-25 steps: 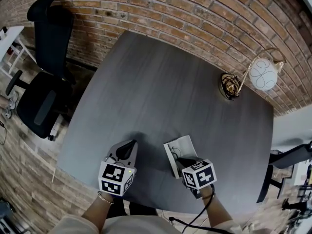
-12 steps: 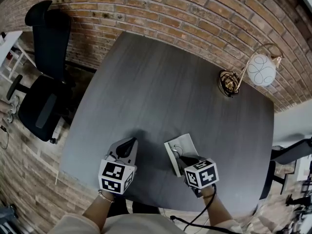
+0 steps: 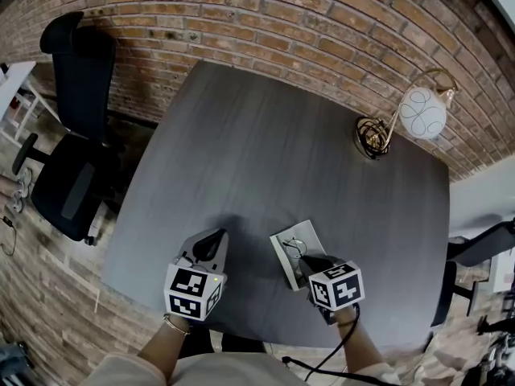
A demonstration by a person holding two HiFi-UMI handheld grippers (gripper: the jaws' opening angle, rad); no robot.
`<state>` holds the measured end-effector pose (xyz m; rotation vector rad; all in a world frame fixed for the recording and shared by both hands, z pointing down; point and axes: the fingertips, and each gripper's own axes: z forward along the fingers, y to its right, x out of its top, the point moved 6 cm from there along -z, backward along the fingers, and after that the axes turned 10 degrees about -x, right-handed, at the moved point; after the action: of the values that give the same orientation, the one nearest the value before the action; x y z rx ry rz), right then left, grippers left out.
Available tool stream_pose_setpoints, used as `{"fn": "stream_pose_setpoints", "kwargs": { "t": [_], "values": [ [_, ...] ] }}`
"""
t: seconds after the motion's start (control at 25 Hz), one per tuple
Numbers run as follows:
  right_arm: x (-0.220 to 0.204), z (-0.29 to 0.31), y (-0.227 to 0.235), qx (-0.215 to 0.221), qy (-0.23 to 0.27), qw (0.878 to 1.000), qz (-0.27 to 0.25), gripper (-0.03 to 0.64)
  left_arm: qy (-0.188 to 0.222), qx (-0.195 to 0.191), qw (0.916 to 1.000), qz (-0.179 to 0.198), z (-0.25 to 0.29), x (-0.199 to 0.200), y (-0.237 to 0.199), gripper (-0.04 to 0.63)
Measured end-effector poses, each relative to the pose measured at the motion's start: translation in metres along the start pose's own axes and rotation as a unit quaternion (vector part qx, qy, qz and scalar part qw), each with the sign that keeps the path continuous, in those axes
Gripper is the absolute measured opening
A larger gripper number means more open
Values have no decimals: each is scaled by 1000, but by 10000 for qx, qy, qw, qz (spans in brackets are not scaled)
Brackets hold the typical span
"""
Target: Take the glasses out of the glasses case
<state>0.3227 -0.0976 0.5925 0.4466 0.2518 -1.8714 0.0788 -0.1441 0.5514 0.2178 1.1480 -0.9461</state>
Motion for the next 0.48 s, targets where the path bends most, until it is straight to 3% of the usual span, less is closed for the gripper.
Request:
{"fn": "stream_pose_setpoints", "kwargs": {
  "t": [0.48],
  "values": [
    [13,-13,4,-371,397,9985,-1,43,116,-54,9998,157,-3,11,6,17]
  ]
}}
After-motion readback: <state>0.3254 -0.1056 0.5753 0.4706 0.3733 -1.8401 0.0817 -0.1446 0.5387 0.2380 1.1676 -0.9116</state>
